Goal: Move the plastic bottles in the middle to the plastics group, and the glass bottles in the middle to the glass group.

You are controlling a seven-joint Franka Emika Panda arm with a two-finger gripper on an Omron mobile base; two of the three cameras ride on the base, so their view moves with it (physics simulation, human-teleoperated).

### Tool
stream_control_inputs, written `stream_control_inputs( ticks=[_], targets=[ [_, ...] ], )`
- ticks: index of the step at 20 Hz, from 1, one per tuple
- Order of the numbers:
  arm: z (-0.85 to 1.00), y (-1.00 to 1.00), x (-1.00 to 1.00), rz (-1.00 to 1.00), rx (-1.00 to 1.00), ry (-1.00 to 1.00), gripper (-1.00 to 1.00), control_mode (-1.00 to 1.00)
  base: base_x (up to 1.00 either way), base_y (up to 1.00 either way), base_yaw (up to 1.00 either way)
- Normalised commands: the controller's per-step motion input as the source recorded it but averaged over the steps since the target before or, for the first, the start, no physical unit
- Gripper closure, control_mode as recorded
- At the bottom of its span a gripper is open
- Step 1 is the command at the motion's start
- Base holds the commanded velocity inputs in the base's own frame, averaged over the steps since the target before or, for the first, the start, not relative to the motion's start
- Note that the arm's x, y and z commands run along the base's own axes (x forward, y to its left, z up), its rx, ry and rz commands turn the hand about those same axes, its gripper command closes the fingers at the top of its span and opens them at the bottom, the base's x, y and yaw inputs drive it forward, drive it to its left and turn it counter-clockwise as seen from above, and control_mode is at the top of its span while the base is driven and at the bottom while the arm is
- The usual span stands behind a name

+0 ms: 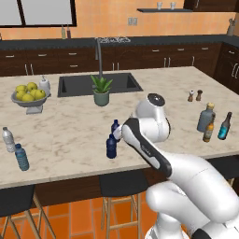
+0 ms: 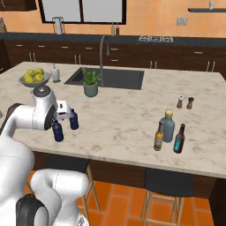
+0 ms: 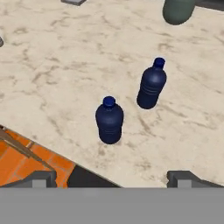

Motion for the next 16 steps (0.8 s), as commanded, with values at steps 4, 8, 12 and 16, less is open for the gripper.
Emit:
stream_control_inputs(
  ticks=[4, 8, 12, 16],
  targets=[
    [-0.46, 0.06, 0.03, 0.0, -0.01, 0.11, -1.0, -1.0, 0.0, 0.0, 0.0],
    [-0.28, 0.39, 0.36, 0.0, -0.04, 0.07, -1.0, -1.0, 0.0, 0.0, 0.0],
    [-0.03, 0.34, 0.44, -0.08, -0.01, 0.11, -1.0, -1.0, 0.0, 0.0, 0.0],
    [-0.12, 0.2, 0.4, -0.05, -0.08, 0.05, -1.0, -1.0, 0.0, 0.0, 0.0]
  ],
)
